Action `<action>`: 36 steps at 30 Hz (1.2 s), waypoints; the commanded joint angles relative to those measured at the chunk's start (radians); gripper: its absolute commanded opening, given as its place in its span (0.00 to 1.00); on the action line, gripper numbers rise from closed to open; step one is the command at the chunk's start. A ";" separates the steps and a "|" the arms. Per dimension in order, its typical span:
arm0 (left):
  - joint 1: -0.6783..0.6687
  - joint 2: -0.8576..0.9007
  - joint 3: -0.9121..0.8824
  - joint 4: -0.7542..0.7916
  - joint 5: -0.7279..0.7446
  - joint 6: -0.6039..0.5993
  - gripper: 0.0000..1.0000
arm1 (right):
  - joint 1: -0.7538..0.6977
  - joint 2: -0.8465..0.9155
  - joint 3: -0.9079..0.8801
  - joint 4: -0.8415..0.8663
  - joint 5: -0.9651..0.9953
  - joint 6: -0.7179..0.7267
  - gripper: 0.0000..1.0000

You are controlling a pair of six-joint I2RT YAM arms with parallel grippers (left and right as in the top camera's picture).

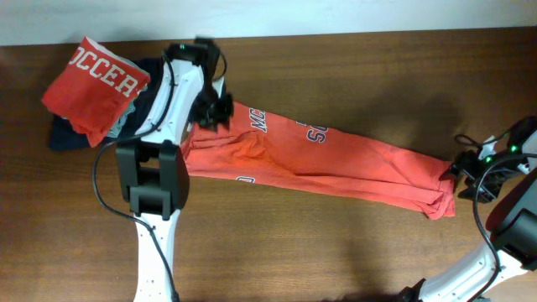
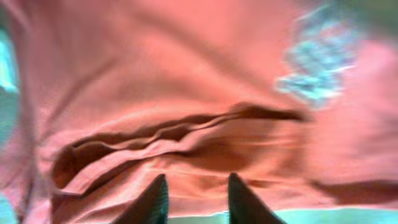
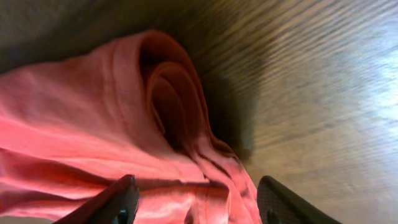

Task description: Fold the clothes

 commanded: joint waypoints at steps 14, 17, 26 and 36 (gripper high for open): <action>0.055 -0.007 0.225 0.007 -0.133 0.013 0.63 | 0.054 -0.002 -0.166 0.279 -0.032 -0.002 0.48; 0.085 -0.007 0.225 0.004 -0.132 0.013 0.63 | 0.075 -0.002 -0.166 0.296 -0.031 -0.013 0.49; 0.132 -0.007 0.225 -0.019 -0.133 0.013 0.63 | 0.084 -0.002 -0.170 0.235 0.148 -0.004 0.45; 0.136 -0.007 0.225 -0.019 -0.159 0.013 0.63 | 0.089 -0.002 -0.171 0.253 0.128 0.018 0.04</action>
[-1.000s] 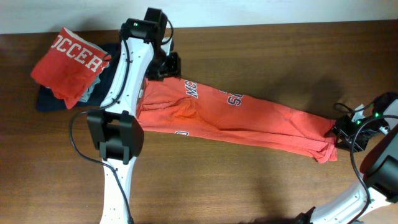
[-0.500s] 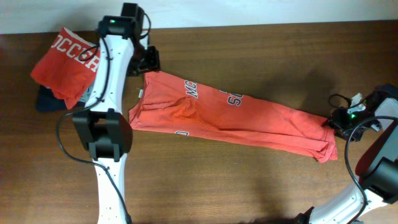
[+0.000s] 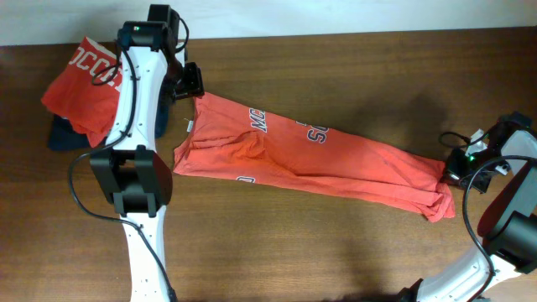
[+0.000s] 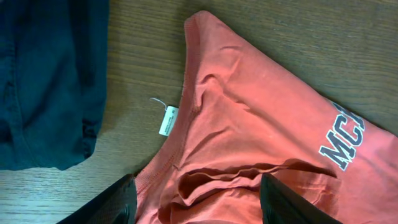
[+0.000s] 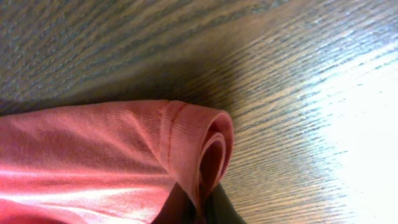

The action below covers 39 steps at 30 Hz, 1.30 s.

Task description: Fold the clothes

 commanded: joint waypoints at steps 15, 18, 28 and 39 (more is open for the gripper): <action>0.003 -0.006 0.012 -0.016 -0.048 0.001 0.63 | -0.186 0.052 0.303 -0.150 0.099 -0.008 0.04; 0.003 -0.006 0.012 -0.016 -0.049 0.001 0.63 | -0.190 0.052 0.352 -0.170 0.075 -0.027 0.04; 0.006 -0.006 0.012 -0.026 -0.124 0.002 0.63 | -0.161 0.052 0.644 -0.473 -0.018 0.031 0.04; 0.006 -0.006 0.012 0.000 -0.122 0.001 0.63 | 0.069 0.052 0.791 -0.654 -0.021 0.138 0.04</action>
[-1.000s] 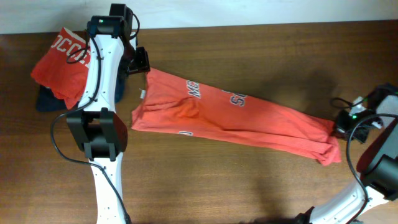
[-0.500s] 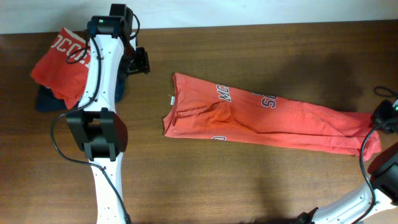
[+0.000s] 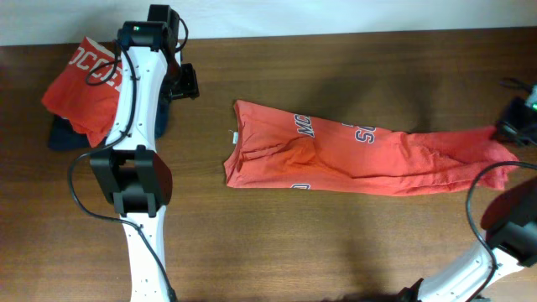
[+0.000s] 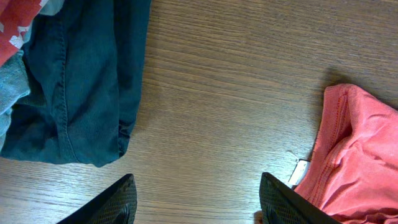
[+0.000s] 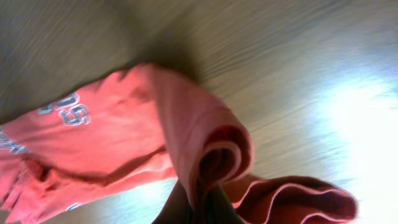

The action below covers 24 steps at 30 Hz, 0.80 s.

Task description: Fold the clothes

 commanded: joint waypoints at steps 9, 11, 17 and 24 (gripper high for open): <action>0.006 -0.006 0.012 0.035 -0.018 0.001 0.64 | 0.348 -0.004 0.021 0.002 -0.008 0.188 0.04; 0.006 -0.006 0.012 0.040 -0.018 0.001 0.64 | 0.402 -0.004 0.021 0.012 -0.005 0.190 0.04; 0.006 -0.006 0.012 0.045 -0.018 0.001 0.64 | 0.550 -0.002 0.021 0.047 0.011 0.227 0.04; 0.006 -0.006 0.012 0.047 -0.018 0.002 0.64 | 0.657 0.015 0.021 0.114 0.010 0.277 0.04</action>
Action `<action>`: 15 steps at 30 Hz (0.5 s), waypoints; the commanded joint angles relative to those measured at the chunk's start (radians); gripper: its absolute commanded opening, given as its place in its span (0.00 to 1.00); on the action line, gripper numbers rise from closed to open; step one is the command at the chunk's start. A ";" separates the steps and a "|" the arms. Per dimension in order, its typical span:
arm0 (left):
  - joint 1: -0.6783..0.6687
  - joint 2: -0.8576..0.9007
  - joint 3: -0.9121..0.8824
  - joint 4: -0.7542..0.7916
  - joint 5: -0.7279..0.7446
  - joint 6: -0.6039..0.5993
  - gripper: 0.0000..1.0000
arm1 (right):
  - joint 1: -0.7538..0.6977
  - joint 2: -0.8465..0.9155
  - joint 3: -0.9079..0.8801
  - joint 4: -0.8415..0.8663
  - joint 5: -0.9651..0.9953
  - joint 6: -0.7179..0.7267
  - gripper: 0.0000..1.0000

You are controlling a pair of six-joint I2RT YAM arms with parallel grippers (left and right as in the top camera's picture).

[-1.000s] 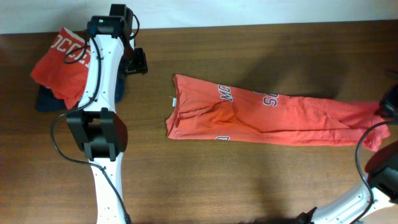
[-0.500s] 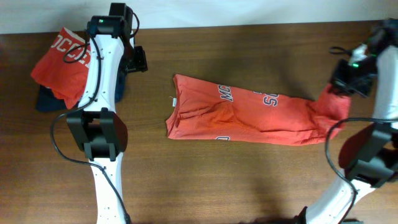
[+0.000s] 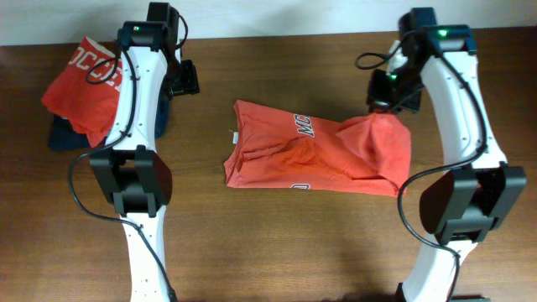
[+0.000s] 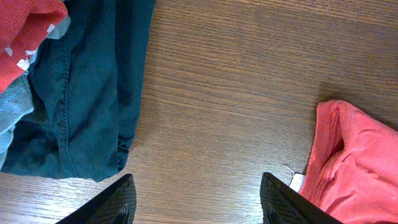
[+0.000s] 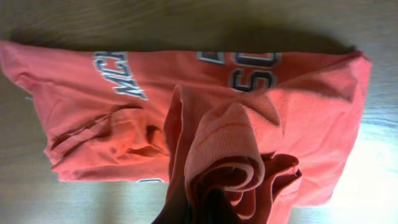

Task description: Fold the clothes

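An orange shirt (image 3: 319, 151) with dark lettering lies across the middle of the wooden table. Its right end is lifted and doubled back over the rest. My right gripper (image 3: 382, 105) is shut on that bunched hem (image 5: 233, 168), held above the shirt's right half. In the right wrist view the lettered shirt (image 5: 124, 93) spreads below. My left gripper (image 3: 186, 80) hangs open over bare wood at the back left, between the clothes pile and the shirt's collar end (image 4: 354, 162). Its fingers (image 4: 106, 202) hold nothing.
A pile of clothes sits at the back left: a red shirt (image 3: 80, 80) with white letters on dark blue jeans (image 4: 74, 93). A white tag (image 4: 297, 182) sticks out at the orange shirt's collar. The table's far edge (image 3: 294, 33) runs along the top.
My right gripper has moved from the far right edge of the table to above the shirt's right half, bringing the hem with it. The shirt now lies much shorter. The left gripper stayed put.
First the shirt lay stretched out, my left gripper down on its collar end, my right open at its hem. Then the left was open beside the pile and the right shut on the hem. Then the shirt lay further right. Now its right end is doubled back.
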 commanded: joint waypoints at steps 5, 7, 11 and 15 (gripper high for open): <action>0.006 -0.006 0.012 0.002 -0.014 0.001 0.64 | 0.099 0.024 0.016 0.014 0.009 0.013 0.04; 0.006 -0.006 0.012 0.002 -0.014 0.001 0.64 | 0.120 0.024 0.016 0.013 0.009 0.008 0.04; 0.005 -0.006 0.012 0.001 -0.014 0.001 0.64 | 0.164 0.024 0.015 0.013 0.010 -0.014 0.04; 0.005 -0.006 0.012 -0.001 -0.014 0.001 0.64 | 0.190 0.026 0.009 -0.003 0.012 -0.047 0.04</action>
